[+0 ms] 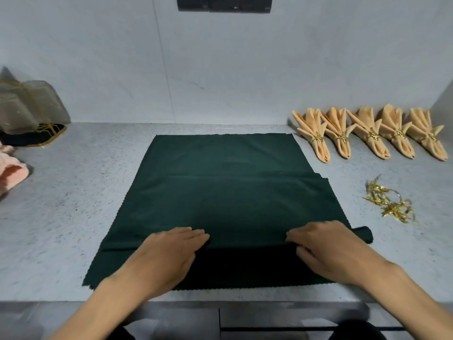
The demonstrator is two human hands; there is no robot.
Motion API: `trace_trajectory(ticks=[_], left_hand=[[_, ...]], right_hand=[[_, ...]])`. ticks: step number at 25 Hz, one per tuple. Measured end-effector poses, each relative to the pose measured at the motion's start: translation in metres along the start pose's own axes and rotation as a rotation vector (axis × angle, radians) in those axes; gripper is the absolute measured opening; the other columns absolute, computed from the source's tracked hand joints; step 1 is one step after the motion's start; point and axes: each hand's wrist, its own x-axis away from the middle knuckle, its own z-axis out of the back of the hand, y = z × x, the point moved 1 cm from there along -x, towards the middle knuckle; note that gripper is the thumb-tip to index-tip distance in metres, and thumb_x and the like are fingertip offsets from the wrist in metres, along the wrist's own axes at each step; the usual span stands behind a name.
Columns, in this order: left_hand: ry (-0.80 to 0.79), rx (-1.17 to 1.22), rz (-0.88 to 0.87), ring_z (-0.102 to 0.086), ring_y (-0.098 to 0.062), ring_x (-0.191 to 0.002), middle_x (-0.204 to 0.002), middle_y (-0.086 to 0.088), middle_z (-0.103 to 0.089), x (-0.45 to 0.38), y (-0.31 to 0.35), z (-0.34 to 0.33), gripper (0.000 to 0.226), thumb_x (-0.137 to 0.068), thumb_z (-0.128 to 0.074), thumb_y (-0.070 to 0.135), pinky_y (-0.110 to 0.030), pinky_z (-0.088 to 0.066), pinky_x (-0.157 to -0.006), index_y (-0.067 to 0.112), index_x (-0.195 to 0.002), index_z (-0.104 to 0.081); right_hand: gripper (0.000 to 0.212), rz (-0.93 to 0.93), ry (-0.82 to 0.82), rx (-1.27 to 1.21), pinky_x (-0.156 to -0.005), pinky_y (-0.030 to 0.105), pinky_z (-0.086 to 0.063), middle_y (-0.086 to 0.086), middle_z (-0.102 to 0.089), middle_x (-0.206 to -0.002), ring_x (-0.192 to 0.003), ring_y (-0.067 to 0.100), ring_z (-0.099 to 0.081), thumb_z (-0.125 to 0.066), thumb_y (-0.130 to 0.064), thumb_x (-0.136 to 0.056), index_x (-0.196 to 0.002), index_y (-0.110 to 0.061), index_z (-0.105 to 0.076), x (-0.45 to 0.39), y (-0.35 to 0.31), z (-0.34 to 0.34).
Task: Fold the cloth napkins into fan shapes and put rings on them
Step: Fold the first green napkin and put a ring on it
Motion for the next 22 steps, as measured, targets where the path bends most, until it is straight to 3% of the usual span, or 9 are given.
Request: trace_trajectory(ticks=[1, 3, 5, 8, 12, 14, 16, 18, 22], left_hand=[[0.030, -0.020, 0.010, -0.066, -0.001, -0.107, -0.122, 0.024, -0.065, 0.006, 0.004, 0.007, 0.051, -0.081, -0.034, 0.035, -0.022, -0.059, -0.073, 0.035, -0.117, -0.070], [-0.022, 0.028, 0.014, -0.053, -0.001, -0.121, -0.136, 0.029, -0.052, 0.011, 0.012, 0.019, 0.060, -0.085, -0.022, 0.049, -0.025, -0.052, -0.090, 0.039, -0.130, -0.059], [-0.038, -0.016, 0.025, -0.049, -0.007, -0.119, -0.137, 0.023, -0.051, -0.002, 0.009, 0.025, 0.068, -0.087, -0.009, 0.061, -0.029, -0.043, -0.098, 0.038, -0.136, -0.050], [0.004, -0.114, 0.116, -0.049, -0.015, -0.122, -0.136, 0.015, -0.054, -0.049, -0.025, 0.033, 0.043, -0.100, -0.033, 0.042, -0.035, -0.039, -0.103, 0.036, -0.140, -0.047], [-0.042, -0.425, 0.274, -0.042, -0.022, -0.122, -0.129, 0.005, -0.053, -0.105, -0.082, 0.022, 0.044, -0.094, -0.037, 0.024, -0.042, -0.030, -0.107, 0.029, -0.137, -0.044], [-0.060, -0.272, 0.299, -0.040, -0.023, -0.126, -0.132, 0.003, -0.047, -0.118, -0.107, 0.018, 0.046, -0.095, -0.040, 0.028, -0.045, -0.026, -0.112, 0.031, -0.141, -0.041], [-0.061, -0.058, 0.289, -0.046, -0.021, -0.119, -0.119, 0.005, -0.050, -0.124, -0.130, 0.024, 0.038, -0.095, -0.052, 0.034, -0.041, -0.034, -0.105, 0.031, -0.133, -0.049], [-0.033, 0.063, 0.252, -0.051, -0.017, -0.099, -0.099, 0.008, -0.050, -0.125, -0.145, 0.029, 0.024, -0.089, -0.065, 0.036, -0.034, -0.039, -0.085, 0.028, -0.111, -0.058], [0.146, 0.310, 0.286, -0.053, -0.014, -0.077, -0.091, 0.009, -0.059, -0.116, -0.161, 0.023, 0.010, -0.088, -0.072, 0.024, -0.026, -0.039, -0.069, 0.024, -0.084, -0.062]], right_hand=[[0.045, 0.012, -0.024, 0.001, -0.088, 0.036, -0.051, -0.014, -0.063, -0.119, -0.106, 0.012, -0.061, -0.027, -0.037, -0.088, -0.116, -0.024, -0.059, 0.006, -0.004, 0.003], [0.043, 0.012, -0.076, -0.062, -0.093, 0.033, -0.049, -0.020, -0.059, -0.126, -0.113, 0.007, -0.057, -0.034, -0.037, -0.089, -0.124, -0.029, -0.059, 0.012, -0.005, 0.011], [0.035, -0.017, -0.076, -0.204, -0.097, 0.030, -0.045, -0.024, -0.059, -0.126, -0.116, 0.002, -0.054, -0.042, -0.035, -0.095, -0.124, -0.033, -0.061, -0.001, 0.004, 0.023], [0.033, -0.107, 0.028, -0.254, -0.099, 0.036, -0.044, -0.013, -0.061, -0.128, -0.121, 0.013, -0.054, -0.047, -0.023, -0.097, -0.127, -0.030, -0.060, -0.048, 0.035, 0.022], [0.036, -0.240, 0.005, -0.189, -0.088, 0.037, -0.041, -0.006, -0.058, -0.114, -0.110, 0.022, -0.052, -0.048, -0.009, -0.085, -0.114, -0.030, -0.051, -0.109, 0.072, 0.009], [0.032, -0.246, -0.030, -0.166, -0.082, 0.036, -0.035, -0.009, -0.054, -0.107, -0.102, 0.019, -0.051, -0.055, -0.017, -0.082, -0.108, -0.033, -0.046, -0.127, 0.084, 0.006], [0.027, -0.248, -0.068, -0.164, -0.080, 0.034, -0.031, -0.011, -0.056, -0.095, -0.095, 0.017, -0.052, -0.061, -0.028, -0.082, -0.106, -0.032, -0.048, -0.137, 0.095, 0.007], [0.015, -0.254, -0.075, -0.212, -0.076, 0.033, -0.035, -0.010, -0.058, -0.084, -0.086, 0.017, -0.055, -0.065, -0.030, -0.084, -0.094, -0.028, -0.055, -0.141, 0.104, 0.007], [0.015, -0.251, 0.036, -0.337, -0.078, 0.034, -0.047, -0.012, -0.063, -0.083, -0.084, 0.015, -0.058, -0.065, -0.023, -0.090, -0.077, -0.029, -0.059, -0.138, 0.120, 0.002]])
